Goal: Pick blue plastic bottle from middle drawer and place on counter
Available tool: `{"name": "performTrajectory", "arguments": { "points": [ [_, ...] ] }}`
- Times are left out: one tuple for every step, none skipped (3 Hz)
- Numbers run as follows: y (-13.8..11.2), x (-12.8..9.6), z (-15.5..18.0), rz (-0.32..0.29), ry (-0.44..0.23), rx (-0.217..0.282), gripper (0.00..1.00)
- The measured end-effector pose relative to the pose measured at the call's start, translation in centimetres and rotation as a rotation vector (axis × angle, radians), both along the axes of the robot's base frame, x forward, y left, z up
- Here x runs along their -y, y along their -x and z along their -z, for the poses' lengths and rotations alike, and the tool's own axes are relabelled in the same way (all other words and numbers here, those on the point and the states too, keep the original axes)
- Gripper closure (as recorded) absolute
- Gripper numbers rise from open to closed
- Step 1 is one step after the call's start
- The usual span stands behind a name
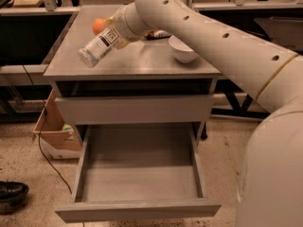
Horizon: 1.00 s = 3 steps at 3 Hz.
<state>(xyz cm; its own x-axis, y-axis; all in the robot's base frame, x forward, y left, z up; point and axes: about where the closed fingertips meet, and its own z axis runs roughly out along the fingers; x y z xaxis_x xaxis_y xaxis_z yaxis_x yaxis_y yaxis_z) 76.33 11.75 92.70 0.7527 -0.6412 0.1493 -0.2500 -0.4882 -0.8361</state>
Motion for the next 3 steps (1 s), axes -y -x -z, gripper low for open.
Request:
{"name": "performTrajectory", "arguments": {
  "points": [
    [-0.2, 0.0, 0.1, 0.003, 0.004, 0.009, 1.00],
    [-2.0, 0.2, 1.0, 0.020, 0.033, 0.060, 1.00],
    [-4.2, 1.1, 1.7, 0.041, 0.062, 0.098, 1.00]
  ]
}}
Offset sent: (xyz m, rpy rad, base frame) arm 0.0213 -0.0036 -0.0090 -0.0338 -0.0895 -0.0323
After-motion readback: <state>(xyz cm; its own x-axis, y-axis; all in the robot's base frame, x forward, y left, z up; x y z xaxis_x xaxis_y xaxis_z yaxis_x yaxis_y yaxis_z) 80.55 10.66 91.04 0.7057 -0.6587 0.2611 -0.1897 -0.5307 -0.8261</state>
